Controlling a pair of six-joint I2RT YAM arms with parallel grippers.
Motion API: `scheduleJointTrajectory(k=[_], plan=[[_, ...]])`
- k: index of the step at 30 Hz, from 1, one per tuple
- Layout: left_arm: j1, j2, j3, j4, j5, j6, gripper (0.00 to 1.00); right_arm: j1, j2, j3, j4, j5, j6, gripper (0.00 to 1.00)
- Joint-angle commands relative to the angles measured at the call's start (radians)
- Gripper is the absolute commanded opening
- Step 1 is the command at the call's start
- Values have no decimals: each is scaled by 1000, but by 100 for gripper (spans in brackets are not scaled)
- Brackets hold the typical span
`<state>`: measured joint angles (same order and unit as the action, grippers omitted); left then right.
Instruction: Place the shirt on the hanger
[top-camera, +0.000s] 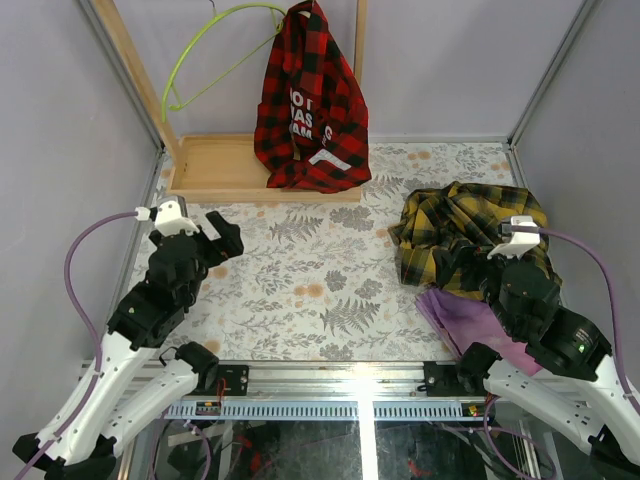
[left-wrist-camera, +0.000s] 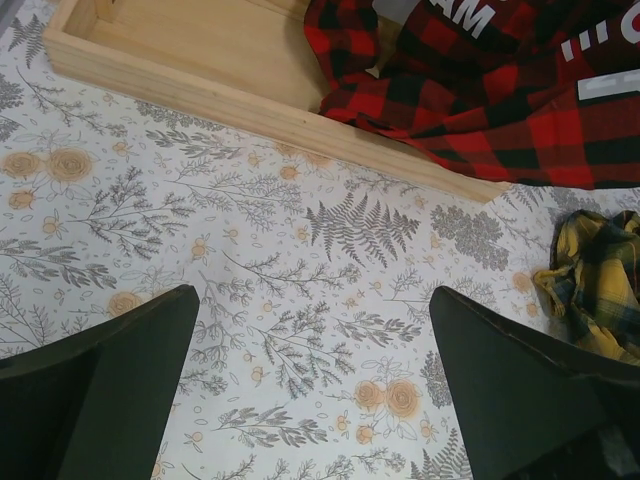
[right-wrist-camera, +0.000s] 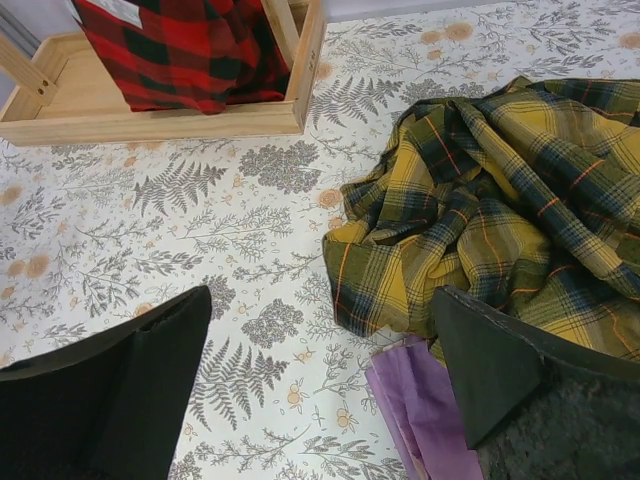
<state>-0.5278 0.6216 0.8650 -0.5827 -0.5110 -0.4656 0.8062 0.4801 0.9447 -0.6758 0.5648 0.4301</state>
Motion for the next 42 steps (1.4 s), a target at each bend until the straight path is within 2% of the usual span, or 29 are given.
scheduleJointTrajectory(k=[1, 13, 18, 25, 28, 31, 34, 37, 42], plan=[[-3, 7, 15, 40, 25, 6, 100, 5, 5, 5, 17, -26, 11, 99], [-3, 13, 6, 42, 12, -6, 100, 5, 74, 2, 13, -32, 1, 99], [-3, 32, -5, 42, -6, -28, 100, 5, 261, 30, -27, -82, 33, 99], [-3, 56, -1, 44, 19, -15, 100, -13, 593, 110, -157, -17, 114, 99], [-4, 45, -6, 42, 27, 0, 100, -110, 642, 106, -153, -47, 119, 99], [-3, 33, 3, 20, 31, 20, 100, -289, 634, 71, -88, -191, 70, 99], [-3, 13, -5, 1, 28, 39, 100, -466, 629, 75, -42, -255, 31, 99], [-3, -17, -26, -1, 31, 40, 100, -570, 656, 121, -74, -181, 64, 99], [-3, -23, -41, 11, 58, 32, 100, -644, 681, 118, -68, 118, 255, 99]])
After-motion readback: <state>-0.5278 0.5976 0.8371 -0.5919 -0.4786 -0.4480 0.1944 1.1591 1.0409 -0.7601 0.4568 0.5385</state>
